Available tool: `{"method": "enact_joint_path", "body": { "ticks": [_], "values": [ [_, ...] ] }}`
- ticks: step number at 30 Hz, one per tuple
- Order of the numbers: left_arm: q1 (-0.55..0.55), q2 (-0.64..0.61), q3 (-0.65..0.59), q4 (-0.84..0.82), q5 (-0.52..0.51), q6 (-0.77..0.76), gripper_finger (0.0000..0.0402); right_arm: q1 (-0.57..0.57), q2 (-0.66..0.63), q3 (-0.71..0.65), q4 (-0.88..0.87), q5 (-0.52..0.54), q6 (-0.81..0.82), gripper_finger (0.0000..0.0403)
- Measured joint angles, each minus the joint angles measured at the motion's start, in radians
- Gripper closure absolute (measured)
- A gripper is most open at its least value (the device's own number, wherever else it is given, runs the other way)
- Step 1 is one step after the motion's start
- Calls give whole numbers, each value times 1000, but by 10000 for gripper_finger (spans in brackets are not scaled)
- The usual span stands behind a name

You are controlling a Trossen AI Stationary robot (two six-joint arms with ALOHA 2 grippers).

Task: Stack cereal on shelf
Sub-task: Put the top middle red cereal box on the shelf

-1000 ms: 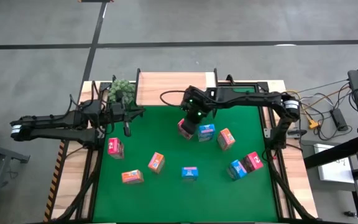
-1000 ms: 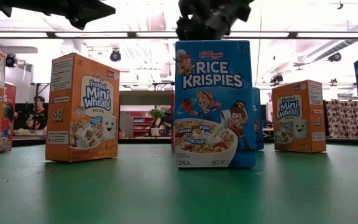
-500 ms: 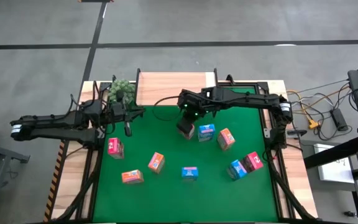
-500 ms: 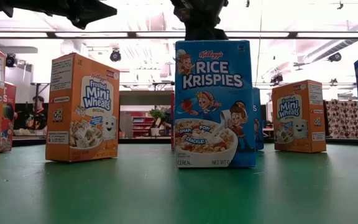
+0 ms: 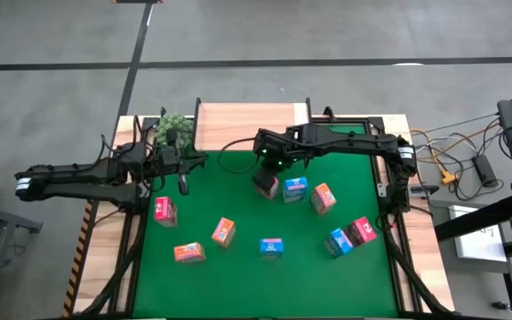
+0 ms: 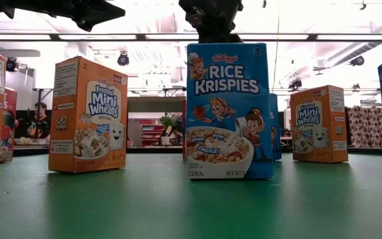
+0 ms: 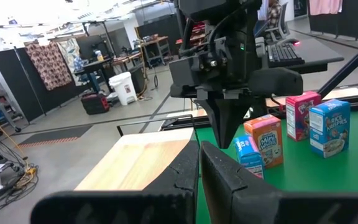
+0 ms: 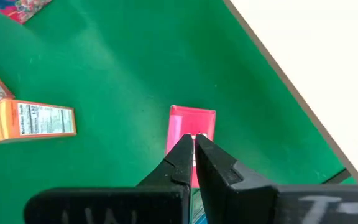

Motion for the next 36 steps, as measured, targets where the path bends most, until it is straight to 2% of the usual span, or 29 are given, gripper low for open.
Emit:
{"method": "enact_joint_path", "body": {
  "ticks": [5,14,20,24,27,36],
  "values": [
    [0,0,0,2,0,0,402,25,0,-6,1,0,-5,368],
    [0,0,0,3,0,0,402,39,6,-9,0,1,79,219],
    [0,0,0,5,0,0,402,46,29,-51,25,2,108,151],
    [0,1,0,7,0,0,402,45,43,-65,21,25,131,134],
    [0,0,0,8,0,0,402,47,59,-67,28,56,130,134],
    [0,0,0,9,0,0,402,54,86,-71,44,62,125,133]
  ]
}}
